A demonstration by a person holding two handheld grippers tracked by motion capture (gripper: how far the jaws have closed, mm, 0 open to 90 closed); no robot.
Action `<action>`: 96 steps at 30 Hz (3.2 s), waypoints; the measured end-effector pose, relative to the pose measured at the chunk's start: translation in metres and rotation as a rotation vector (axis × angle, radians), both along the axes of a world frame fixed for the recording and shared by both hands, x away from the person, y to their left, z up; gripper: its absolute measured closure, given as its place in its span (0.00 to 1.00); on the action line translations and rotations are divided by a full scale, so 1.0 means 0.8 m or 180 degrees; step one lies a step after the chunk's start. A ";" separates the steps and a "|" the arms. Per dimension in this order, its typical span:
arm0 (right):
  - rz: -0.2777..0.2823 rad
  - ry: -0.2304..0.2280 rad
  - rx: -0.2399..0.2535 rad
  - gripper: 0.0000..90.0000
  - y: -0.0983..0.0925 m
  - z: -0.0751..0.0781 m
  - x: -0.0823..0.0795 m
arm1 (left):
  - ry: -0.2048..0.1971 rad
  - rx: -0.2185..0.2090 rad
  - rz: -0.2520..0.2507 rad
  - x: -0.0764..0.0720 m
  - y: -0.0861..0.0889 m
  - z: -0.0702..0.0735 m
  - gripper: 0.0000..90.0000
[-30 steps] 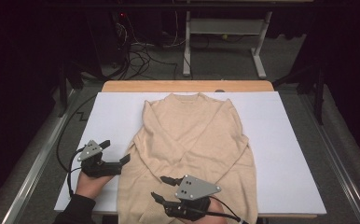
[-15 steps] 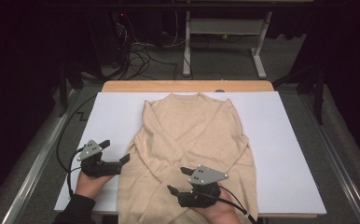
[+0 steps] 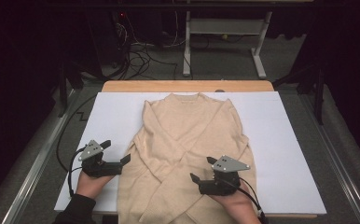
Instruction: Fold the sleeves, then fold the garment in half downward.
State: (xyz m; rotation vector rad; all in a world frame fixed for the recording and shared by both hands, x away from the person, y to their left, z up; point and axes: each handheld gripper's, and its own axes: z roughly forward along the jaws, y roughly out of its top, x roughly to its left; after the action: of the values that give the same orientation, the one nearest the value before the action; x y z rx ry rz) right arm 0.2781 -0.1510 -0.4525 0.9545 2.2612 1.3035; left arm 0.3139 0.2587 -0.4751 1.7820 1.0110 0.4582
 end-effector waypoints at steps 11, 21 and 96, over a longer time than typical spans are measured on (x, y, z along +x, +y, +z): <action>-0.0407 -0.0101 0.0049 0.16 -0.061 0.007 0.014 | -0.0007 -0.0008 0.0000 -0.001 0.001 0.001 0.00; -0.0988 -0.0227 0.0160 0.10 -0.148 0.002 0.027 | -0.0015 -0.0019 -0.0008 -0.001 0.001 0.001 0.00; -0.1279 0.0582 -0.0324 0.87 -0.146 -0.019 0.153 | 0.1040 0.0183 0.0171 0.110 -0.040 0.000 0.89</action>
State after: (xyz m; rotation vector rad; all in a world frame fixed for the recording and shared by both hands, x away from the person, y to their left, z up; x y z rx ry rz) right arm 0.4005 -0.2681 -0.4675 1.4481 2.0890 0.9517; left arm 0.4020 0.2263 -0.4750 1.9244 1.2844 0.2337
